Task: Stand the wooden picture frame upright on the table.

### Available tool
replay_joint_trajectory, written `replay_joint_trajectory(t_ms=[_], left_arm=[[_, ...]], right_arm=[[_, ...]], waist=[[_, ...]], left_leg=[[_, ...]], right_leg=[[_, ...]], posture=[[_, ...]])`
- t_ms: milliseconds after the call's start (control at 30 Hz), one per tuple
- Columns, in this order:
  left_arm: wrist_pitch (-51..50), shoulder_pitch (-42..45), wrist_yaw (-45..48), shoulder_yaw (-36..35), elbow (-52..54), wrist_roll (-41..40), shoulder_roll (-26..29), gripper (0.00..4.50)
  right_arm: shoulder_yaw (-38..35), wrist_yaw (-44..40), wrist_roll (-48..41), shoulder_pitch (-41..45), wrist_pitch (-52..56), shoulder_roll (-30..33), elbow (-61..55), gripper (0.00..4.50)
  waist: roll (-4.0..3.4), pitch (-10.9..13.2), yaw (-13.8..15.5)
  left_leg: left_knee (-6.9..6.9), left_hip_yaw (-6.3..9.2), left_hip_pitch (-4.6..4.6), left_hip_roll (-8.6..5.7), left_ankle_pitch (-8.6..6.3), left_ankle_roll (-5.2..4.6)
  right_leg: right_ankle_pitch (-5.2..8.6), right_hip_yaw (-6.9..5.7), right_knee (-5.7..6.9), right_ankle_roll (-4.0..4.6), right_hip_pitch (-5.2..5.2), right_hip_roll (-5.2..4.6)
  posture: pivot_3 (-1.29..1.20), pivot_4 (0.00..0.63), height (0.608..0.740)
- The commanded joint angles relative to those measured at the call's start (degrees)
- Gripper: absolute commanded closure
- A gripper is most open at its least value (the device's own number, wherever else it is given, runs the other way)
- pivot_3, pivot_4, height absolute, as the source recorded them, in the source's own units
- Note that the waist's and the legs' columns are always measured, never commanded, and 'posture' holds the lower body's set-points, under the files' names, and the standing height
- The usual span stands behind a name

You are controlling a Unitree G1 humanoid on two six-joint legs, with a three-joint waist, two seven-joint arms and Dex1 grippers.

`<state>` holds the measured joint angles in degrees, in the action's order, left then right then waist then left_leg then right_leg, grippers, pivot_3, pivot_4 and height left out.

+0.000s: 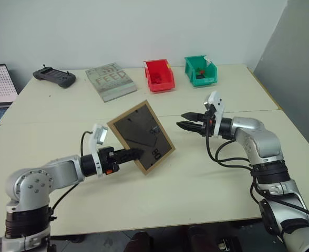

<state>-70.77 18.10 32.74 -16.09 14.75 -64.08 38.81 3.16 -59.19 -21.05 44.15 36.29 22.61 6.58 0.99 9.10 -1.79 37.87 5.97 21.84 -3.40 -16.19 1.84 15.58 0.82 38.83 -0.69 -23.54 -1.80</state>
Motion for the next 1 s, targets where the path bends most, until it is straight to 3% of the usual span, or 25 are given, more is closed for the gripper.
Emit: replay_joint_trajectory(t_ms=[33,133,233,433,600,867,1000], left_arm=[[6.29,2.07,6.99,4.35,-2.82,6.8,3.42,3.2],[8.26,3.78,9.68,6.18,-4.62,9.18,3.91,3.2],[8.86,5.0,10.87,6.96,-5.25,10.34,3.59,3.2],[7.94,6.65,11.4,6.35,-6.04,10.36,2.97,3.2],[6.92,6.35,11.19,5.8,-5.99,9.52,2.3,3.2],[5.38,4.14,11.94,5.26,-5.57,8.96,2.85,3.2],[4.52,4.34,12.54,5.66,-5.86,8.66,2.89,3.2]], right_arm=[[0.47,-3.81,-7.48,4.19,5.41,-1.0,-6.8,1.49],[3.02,-2.19,-7.56,5.18,4.77,-4.46,-8.04,0.58],[5.94,-1.14,-5.98,5.07,2.32,-7.47,-7.98,0.01],[12.33,0.62,0.65,5.02,-5.67,-10.23,-4.48,0.01],[12.65,-2.15,-2.08,3.66,-4.03,-9.49,-7.67,0.01],[9.18,-9.19,-11.35,0.15,5.89,0.96,-16.92,0.01],[8.39,-8.26,-9.18,-0.18,3.12,3.95,-15.15,0.01]], waist=[[-0.09,0.05,-0.13],[-0.08,0.05,-0.1],[-0.07,0.05,-0.05],[-0.07,0.05,-0.03],[-0.07,0.05,-0.06],[-0.07,0.05,0.01],[-0.05,0.06,0.04]], left_leg=[[-0.02,-0.01,-0.03,0.0,0.0,0.0],[-0.02,0.06,0.0,0.0,0.0,0.0],[0.0,0.08,0.06,-0.01,0.0,-0.01],[0.04,0.07,0.17,-0.03,0.0,0.0],[0.03,0.07,0.18,-0.03,0.0,0.0],[0.03,0.12,0.22,-0.03,-0.01,-0.01],[0.03,0.11,0.22,-0.03,-0.01,-0.02]], right_leg=[[0.0,0.03,0.03,0.0,-0.02,0.0],[0.0,-0.01,0.07,0.0,-0.07,0.0],[0.0,-0.01,0.08,0.0,-0.11,0.0],[0.0,0.01,0.13,0.0,-0.24,-0.02],[0.0,0.01,0.15,0.0,-0.3,-0.02],[0.0,-0.03,0.15,0.0,-0.31,-0.02],[0.0,-0.03,0.14,0.0,-0.29,-0.02]], posture=[[0.0,0.15,0.74],[0.0,0.15,0.74],[0.0,0.15,0.74],[0.0,0.15,0.74],[0.0,0.15,0.74],[0.0,0.15,0.74],[0.0,0.15,0.74]])
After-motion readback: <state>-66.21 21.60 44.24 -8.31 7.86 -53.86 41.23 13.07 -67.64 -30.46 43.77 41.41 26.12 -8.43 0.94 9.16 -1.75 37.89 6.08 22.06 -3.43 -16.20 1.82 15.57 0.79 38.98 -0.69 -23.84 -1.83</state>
